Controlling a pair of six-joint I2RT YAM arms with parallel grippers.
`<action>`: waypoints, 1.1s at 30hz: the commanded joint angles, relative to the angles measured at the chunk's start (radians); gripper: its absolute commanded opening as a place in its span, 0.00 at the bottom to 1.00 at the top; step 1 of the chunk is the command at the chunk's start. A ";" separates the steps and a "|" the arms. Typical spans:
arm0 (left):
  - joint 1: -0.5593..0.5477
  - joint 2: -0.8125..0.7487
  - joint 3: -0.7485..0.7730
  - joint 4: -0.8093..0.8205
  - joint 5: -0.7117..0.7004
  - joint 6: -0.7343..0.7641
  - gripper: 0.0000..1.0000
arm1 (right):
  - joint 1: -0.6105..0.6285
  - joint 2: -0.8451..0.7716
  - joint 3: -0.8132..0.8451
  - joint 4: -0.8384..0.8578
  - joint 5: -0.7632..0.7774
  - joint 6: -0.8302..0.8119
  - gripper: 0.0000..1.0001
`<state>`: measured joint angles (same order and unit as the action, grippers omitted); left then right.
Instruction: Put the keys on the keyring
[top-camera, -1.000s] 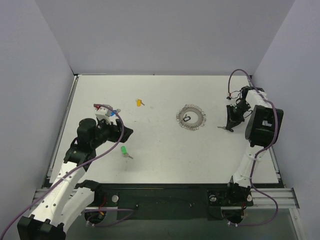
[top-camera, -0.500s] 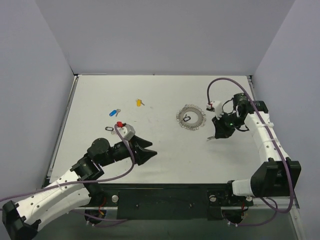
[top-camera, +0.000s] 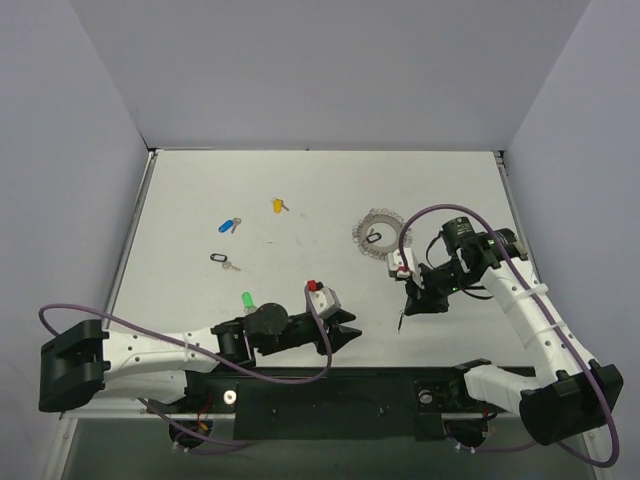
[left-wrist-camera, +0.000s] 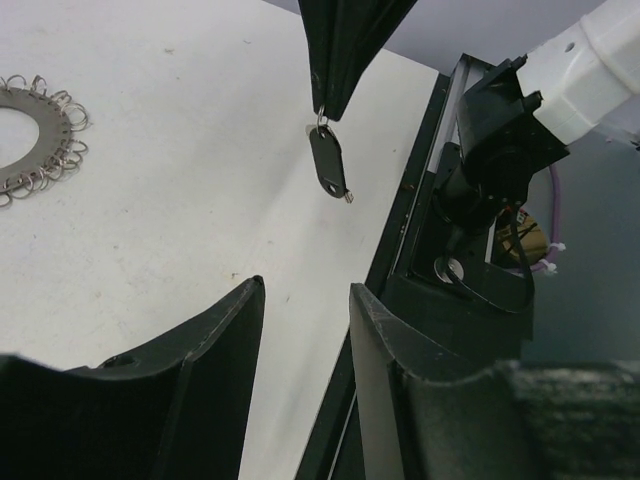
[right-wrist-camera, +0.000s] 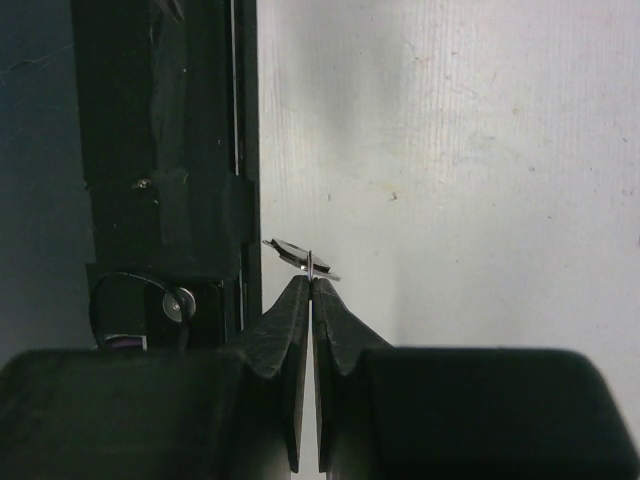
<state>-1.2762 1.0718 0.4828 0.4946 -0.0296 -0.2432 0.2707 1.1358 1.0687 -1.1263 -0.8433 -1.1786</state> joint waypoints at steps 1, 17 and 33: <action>-0.034 0.065 0.036 0.220 -0.070 0.071 0.49 | 0.013 -0.027 -0.019 -0.053 -0.105 -0.087 0.00; -0.077 0.301 0.131 0.384 -0.049 0.139 0.40 | 0.045 -0.048 -0.073 -0.033 -0.211 -0.107 0.00; -0.077 0.366 0.155 0.403 -0.030 0.116 0.35 | 0.047 -0.073 -0.104 0.002 -0.237 -0.073 0.00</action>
<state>-1.3487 1.4250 0.5919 0.8242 -0.0746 -0.1188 0.3096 1.0767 0.9775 -1.1103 -1.0149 -1.2507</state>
